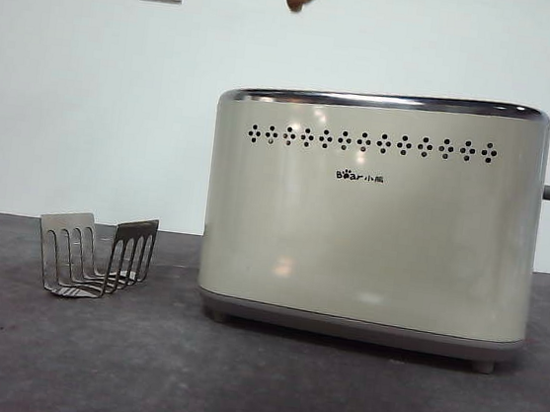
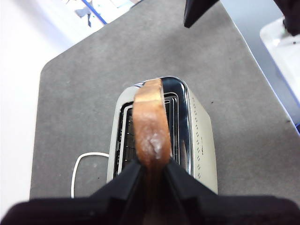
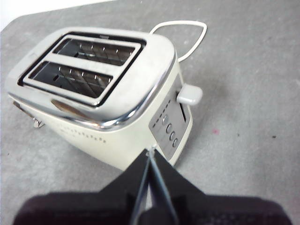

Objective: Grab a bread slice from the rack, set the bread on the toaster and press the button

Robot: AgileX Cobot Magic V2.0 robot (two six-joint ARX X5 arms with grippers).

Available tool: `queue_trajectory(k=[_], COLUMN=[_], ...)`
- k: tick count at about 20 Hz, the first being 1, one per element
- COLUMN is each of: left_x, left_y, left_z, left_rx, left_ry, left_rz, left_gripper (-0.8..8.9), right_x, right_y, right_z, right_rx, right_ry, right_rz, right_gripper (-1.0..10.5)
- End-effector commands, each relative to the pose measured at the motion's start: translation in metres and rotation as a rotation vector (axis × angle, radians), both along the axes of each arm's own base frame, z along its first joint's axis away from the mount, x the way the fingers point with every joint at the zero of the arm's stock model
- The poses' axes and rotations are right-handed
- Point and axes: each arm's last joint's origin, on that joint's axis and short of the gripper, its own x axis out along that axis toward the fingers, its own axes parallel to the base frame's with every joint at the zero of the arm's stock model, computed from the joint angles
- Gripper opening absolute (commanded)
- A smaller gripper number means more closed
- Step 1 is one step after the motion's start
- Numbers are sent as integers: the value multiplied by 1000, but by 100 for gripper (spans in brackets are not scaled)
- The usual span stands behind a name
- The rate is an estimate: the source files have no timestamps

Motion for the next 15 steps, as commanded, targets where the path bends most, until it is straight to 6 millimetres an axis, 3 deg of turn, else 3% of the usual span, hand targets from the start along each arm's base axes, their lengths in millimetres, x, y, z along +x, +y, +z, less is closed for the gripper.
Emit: queue_trajectory(k=[1, 7, 15], left_x=[11, 39, 59], left_y=[-11, -32, -50], left_z=[-9, -29, -53], left_rx=[23, 33, 82], left_ry=[-10, 2, 47], left_rz=[-35, -41, -61], left_gripper=[-9, -9, -9], right_x=[-1, -1, -2], right_y=[0, 0, 0], right_z=[1, 0, 0], right_rx=[3, 4, 3], right_ry=[-1, 16, 18], right_rz=[1, 1, 1], right_gripper=[-2, -2, -2])
